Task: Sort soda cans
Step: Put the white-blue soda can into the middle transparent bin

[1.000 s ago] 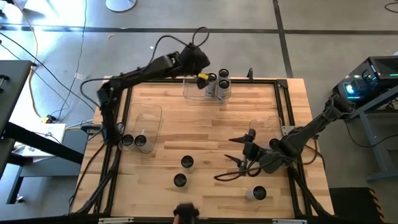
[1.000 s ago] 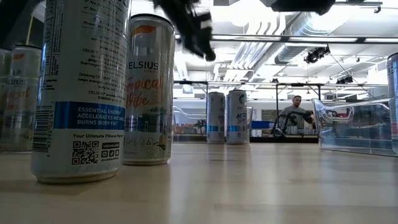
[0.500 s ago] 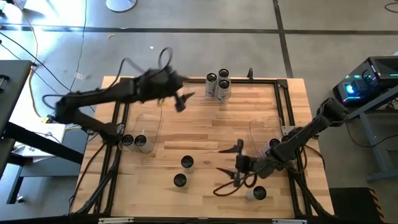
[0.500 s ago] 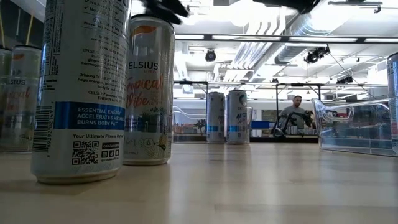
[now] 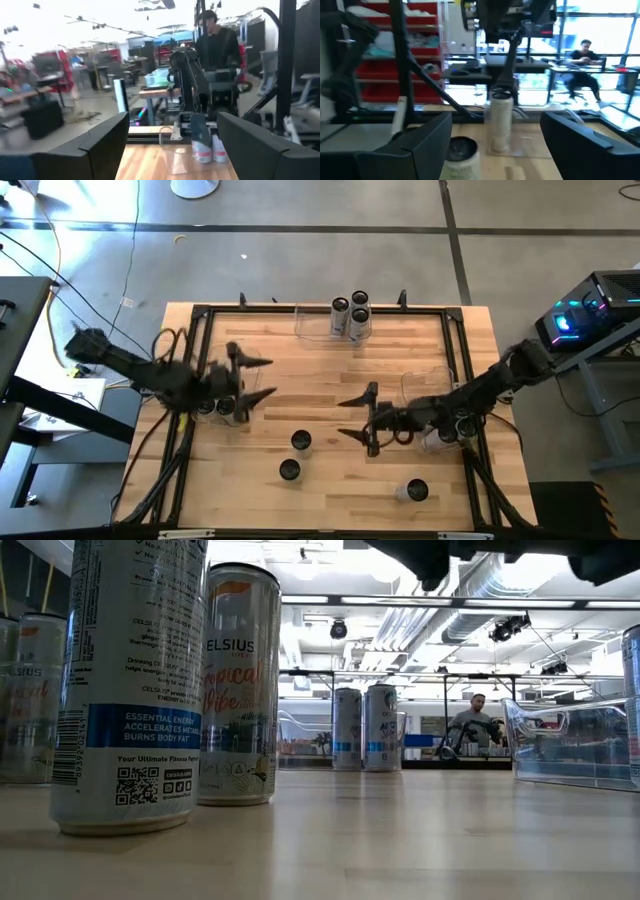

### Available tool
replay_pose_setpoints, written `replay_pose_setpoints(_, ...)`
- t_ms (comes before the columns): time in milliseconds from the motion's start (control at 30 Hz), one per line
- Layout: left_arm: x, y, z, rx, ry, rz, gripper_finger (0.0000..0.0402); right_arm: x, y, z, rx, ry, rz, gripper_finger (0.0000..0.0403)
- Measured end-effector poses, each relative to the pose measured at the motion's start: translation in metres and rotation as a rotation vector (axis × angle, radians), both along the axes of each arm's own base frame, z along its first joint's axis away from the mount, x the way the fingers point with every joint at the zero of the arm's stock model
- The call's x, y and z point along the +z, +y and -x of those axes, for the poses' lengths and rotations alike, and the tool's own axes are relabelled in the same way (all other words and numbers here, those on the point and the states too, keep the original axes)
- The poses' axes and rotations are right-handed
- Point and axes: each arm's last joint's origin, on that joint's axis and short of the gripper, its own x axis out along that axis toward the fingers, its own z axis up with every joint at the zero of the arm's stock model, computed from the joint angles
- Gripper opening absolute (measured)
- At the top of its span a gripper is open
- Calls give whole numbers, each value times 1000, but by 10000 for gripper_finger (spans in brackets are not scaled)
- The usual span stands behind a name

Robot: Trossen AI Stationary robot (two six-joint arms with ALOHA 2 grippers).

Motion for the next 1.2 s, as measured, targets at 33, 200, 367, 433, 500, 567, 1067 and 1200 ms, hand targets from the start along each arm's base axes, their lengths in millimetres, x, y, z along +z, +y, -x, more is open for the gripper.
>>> replay_pose_setpoints(33, -4, -7, 1, 21, 9, -27, 294, 1, -2, -1, 19, -7, -10, 299)
replay_pose_setpoints(200, -13, -42, 2, 206, 84, -141, 293, 4, -5, -3, 51, -23, -30, 299)
replay_pose_setpoints(367, -2, -69, 5, 239, 118, -221, 294, 3, -3, -3, 59, -19, -55, 299)
replay_pose_setpoints(433, 3, -76, 5, 182, 90, -189, 293, 3, -3, -3, 61, -10, -71, 299)
replay_pose_setpoints(500, 7, -79, 4, 110, 51, -139, 294, 1, -3, -3, 62, 9, -79, 299)
replay_pose_setpoints(567, 12, -81, 3, 38, 24, -92, 293, -1, -3, -3, 61, 21, -75, 299)
replay_pose_setpoints(1067, -3, -124, -2, -290, 670, -154, 294, 25, 12, 20, 141, -19, -95, 299)
replay_pose_setpoints(1200, -17, -141, -6, -290, 699, -58, 294, 33, 19, 33, 140, 2, -95, 299)
